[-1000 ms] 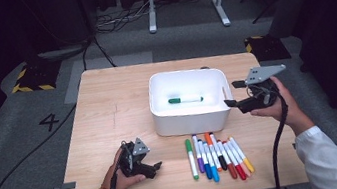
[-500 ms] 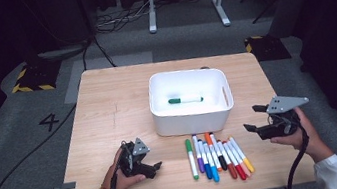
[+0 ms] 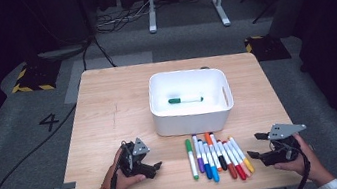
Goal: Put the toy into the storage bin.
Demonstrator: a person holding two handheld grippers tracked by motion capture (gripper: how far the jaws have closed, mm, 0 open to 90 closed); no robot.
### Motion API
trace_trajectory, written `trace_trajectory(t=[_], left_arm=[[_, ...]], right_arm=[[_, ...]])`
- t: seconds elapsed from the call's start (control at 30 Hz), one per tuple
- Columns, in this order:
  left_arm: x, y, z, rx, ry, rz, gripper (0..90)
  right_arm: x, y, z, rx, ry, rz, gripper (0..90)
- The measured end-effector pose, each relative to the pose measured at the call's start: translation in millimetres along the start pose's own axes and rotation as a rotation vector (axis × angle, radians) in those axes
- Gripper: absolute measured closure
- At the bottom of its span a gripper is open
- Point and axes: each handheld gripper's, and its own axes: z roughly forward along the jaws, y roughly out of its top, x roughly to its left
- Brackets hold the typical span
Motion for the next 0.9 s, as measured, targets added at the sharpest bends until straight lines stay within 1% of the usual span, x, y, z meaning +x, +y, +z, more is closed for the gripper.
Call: trace_trajectory(t=[0.13, 0.2, 0.53, 0.63, 0.67, 0.73, 0.8, 0.9], left_arm=[[0.0, 0.0, 0.0, 0.0, 0.0, 0.0, 9.1], [0.0, 0.0, 0.0, 0.0, 0.0, 0.0, 9.1], [0.0, 0.0, 0.0, 0.0, 0.0, 0.0, 9.1], [0.0, 0.0, 0.0, 0.0, 0.0, 0.0, 9.1], [0.0, 0.0, 0.0, 0.0, 0.0, 0.0, 9.1], [0.0, 0.0, 0.0, 0.0, 0.0, 0.0, 9.1], [0.0, 0.0, 0.0, 0.0, 0.0, 0.0, 9.1], [0.0, 0.0, 0.0, 0.0, 0.0, 0.0, 9.1]], right_arm=[[3.7, -8.1, 6.7, 0.018, 0.029, 0.016, 27.8], [5.3, -11.5, 11.0, 0.03, 0.033, 0.023, 28.0], [7.6, -16.0, 20.9, 0.042, 0.061, 0.042, 28.8], [7.1, -17.8, 23.5, 0.056, 0.05, 0.041, 32.1], [5.9, -18.8, 23.7, 0.057, 0.052, 0.046, 32.6], [3.3, -20.4, 24.0, 0.064, 0.036, 0.059, 34.2], [0.0, -22.7, 23.6, 0.065, 0.031, 0.07, 36.7], [-5.7, -26.7, 23.1, 0.08, -0.001, 0.091, 42.5]])
